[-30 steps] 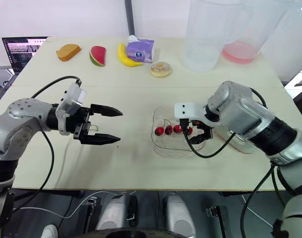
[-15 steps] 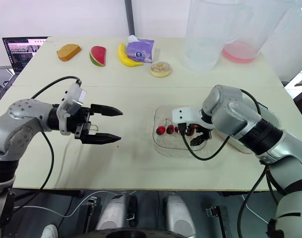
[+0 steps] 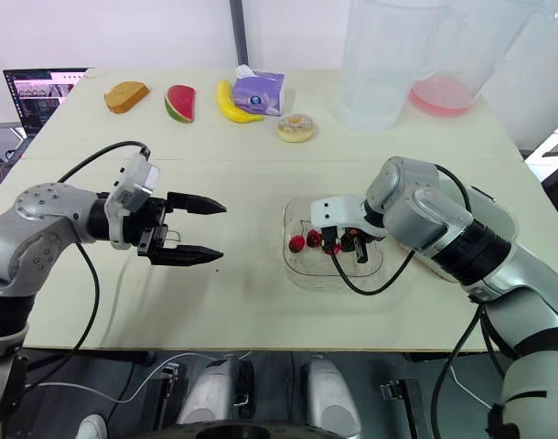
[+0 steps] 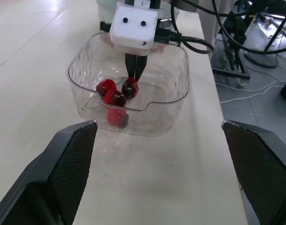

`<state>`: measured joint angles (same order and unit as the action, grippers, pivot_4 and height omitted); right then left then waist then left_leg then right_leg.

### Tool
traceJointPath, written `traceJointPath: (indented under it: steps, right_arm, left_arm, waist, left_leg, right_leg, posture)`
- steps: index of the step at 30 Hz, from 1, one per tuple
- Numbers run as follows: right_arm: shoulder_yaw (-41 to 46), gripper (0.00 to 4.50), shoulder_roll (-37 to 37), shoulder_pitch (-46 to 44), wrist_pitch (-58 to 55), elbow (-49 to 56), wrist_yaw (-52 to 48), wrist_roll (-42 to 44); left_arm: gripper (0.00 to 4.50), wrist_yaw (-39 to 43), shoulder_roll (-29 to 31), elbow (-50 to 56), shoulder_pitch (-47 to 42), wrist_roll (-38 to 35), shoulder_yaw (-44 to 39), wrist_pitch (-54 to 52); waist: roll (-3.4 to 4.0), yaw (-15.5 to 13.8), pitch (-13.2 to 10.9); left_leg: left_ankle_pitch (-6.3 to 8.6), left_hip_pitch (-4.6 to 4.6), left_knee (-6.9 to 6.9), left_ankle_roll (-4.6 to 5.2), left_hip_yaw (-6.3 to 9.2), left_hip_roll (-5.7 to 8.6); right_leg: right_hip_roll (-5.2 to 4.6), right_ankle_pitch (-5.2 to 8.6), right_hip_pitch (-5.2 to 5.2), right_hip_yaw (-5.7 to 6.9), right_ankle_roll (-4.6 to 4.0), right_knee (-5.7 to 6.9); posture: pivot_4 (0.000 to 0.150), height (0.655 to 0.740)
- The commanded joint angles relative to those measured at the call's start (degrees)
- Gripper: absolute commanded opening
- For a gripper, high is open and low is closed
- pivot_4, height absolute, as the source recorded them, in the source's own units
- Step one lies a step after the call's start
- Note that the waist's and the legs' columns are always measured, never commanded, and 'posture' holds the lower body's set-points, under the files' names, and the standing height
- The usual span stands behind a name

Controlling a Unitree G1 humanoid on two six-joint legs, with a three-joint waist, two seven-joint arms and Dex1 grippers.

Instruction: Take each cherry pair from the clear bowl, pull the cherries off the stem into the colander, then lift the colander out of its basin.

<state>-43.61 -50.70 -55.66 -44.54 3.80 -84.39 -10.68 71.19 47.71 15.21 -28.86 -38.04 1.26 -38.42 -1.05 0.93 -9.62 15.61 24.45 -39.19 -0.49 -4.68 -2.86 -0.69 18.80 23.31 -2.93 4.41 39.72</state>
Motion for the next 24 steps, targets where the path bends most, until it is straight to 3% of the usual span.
traceJointPath:
  steps: [1, 11, 22, 24]
  right_arm:
    - [3.43, 0.05, -0.64, -1.36, -0.13, 2.71, -0.80, -0.15]
    - [7.64, 0.05, -4.84, 1.92, 0.92, 11.69, -3.48, 1.49]
    - [6.08, 0.05, -2.07, 6.01, 8.15, 6.70, 0.23, -3.26]
    - [6.20, 0.62, -1.43, 5.91, 9.00, 5.48, 0.50, -3.93]
  left_arm:
    - [4.50, 0.58, 0.36, 0.39, 0.06, -0.22, -1.20, 1.01]
    - [4.50, 1.04, 0.27, -0.65, -0.24, 0.22, -1.05, 1.67]
    - [4.50, 0.36, -0.13, -0.76, -1.16, 0.63, -0.71, 1.28]
    - [4.50, 0.08, -0.23, -0.55, -1.38, 0.66, -0.65, 0.97]
  waist:
    - [0.00, 0.00, 0.00]
    - [0.00, -0.10, 0.00]
    - [0.00, 0.11, 0.00]
    - [0.00, 0.08, 0.00]
  left_leg:
    - [0.00, 0.00, 0.00, 0.00, 0.00, 0.00]
    - [0.00, 0.00, 0.00, 0.00, 0.00, 0.01]
    - [-0.01, -0.02, 0.00, -0.02, -0.03, 0.00]
    - [-0.01, -0.02, -0.01, -0.03, -0.03, 0.01]
  right_leg:
    - [0.00, 0.00, 0.00, 0.00, 0.00, 0.00]
    - [-0.02, 0.00, 0.01, 0.00, 0.00, 0.04]
    - [0.01, 0.00, 0.04, -0.02, 0.00, 0.10]
    - [0.01, 0.00, 0.04, -0.02, 0.00, 0.12]
  posture:
    - [0.150, 0.7400]
    - [0.150, 0.7400]
    - [0.150, 0.7400]
    - [0.150, 0.7400]
